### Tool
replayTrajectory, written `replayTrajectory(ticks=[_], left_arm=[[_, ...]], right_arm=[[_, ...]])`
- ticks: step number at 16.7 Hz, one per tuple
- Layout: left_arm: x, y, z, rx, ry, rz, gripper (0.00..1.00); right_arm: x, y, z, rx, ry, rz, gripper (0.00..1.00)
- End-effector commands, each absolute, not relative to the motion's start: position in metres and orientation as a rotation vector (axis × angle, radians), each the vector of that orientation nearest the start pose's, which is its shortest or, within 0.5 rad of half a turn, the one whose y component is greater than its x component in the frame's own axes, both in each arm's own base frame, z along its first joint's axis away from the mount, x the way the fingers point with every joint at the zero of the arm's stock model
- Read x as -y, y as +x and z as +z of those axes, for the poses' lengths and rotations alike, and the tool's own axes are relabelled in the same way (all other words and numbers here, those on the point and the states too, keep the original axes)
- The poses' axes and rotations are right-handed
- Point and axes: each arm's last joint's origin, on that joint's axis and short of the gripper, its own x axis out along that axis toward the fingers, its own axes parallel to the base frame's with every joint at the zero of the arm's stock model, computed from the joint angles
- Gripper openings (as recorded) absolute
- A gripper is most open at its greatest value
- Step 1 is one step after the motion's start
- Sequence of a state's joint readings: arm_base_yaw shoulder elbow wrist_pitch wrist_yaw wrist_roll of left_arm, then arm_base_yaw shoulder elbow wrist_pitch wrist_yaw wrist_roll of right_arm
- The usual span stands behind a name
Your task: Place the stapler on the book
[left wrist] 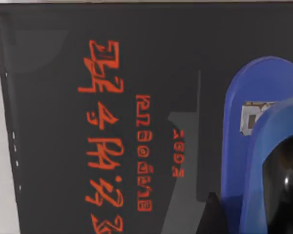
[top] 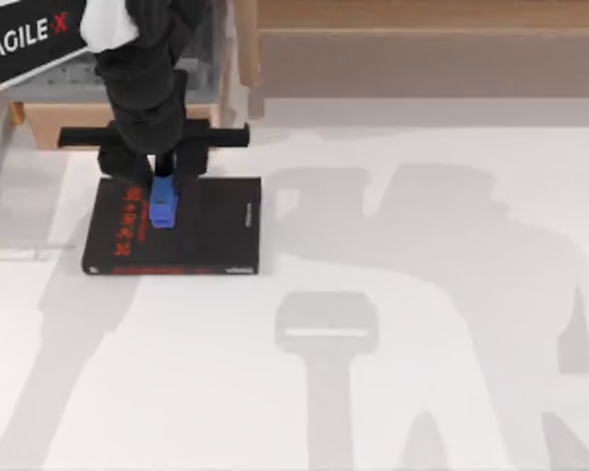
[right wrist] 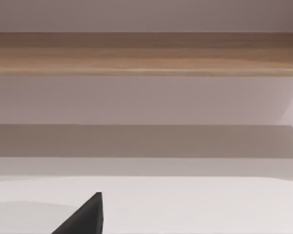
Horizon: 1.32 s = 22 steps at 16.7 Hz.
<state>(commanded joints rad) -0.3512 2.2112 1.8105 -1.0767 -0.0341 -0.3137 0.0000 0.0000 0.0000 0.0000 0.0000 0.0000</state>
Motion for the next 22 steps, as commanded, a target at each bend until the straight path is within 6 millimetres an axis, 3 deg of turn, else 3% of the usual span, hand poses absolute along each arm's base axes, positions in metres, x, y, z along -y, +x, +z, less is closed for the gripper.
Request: replayTrajectory(ticks=[4, 7, 20, 22], left_arm=[[0.147, 0.418, 0.153, -1.468, 0.025, -0.016, 0.0], [0.147, 0.418, 0.152, -1.468, 0.025, -0.016, 0.0], [0.147, 0.418, 0.152, -1.468, 0.025, -0.016, 0.98], [0.147, 0.418, 0.152, -1.468, 0.025, -0.016, 1.0]], right_arm=[[0.001, 0.106, 0.16, 0.0, 0.0, 0.0, 1.0], [0.001, 0.106, 0.16, 0.0, 0.0, 0.0, 1.0], [0.001, 0.106, 0.16, 0.0, 0.0, 0.0, 1.0], [0.001, 0.106, 0.16, 0.0, 0.0, 0.0, 1.0]])
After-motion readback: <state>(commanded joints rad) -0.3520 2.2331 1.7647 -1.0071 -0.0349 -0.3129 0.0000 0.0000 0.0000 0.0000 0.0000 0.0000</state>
